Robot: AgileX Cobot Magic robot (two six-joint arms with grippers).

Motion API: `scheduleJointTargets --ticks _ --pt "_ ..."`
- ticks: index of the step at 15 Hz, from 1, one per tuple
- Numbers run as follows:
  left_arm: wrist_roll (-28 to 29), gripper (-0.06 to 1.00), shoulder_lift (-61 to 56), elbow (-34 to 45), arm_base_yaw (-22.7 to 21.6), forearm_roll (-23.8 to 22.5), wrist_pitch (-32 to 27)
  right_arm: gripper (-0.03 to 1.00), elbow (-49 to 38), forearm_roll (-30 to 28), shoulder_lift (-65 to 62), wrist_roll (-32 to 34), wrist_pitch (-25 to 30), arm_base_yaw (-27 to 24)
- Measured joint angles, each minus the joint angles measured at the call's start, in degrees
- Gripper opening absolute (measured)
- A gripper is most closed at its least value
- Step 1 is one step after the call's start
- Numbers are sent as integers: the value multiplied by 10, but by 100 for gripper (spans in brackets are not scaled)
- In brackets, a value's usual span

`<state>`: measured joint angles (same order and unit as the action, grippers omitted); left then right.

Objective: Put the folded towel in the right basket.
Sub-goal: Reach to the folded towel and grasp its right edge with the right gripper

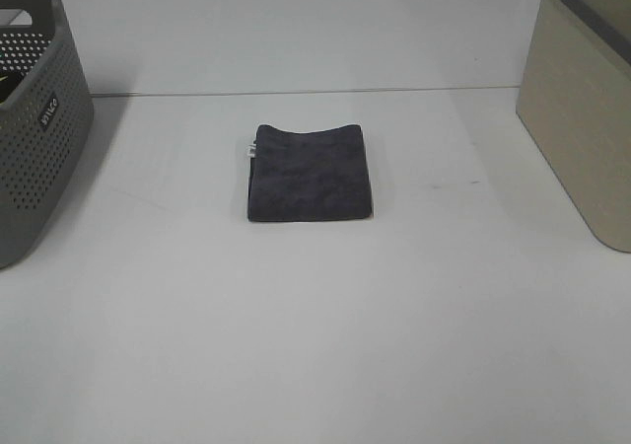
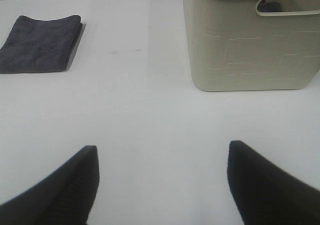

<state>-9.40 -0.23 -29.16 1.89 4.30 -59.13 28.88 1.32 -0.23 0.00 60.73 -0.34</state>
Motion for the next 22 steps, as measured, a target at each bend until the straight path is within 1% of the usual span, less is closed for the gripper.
scheduleJointTargets --ticks 22 --pt "0 99 0 0 0 0 0 67 0 0 0 0 0 0"
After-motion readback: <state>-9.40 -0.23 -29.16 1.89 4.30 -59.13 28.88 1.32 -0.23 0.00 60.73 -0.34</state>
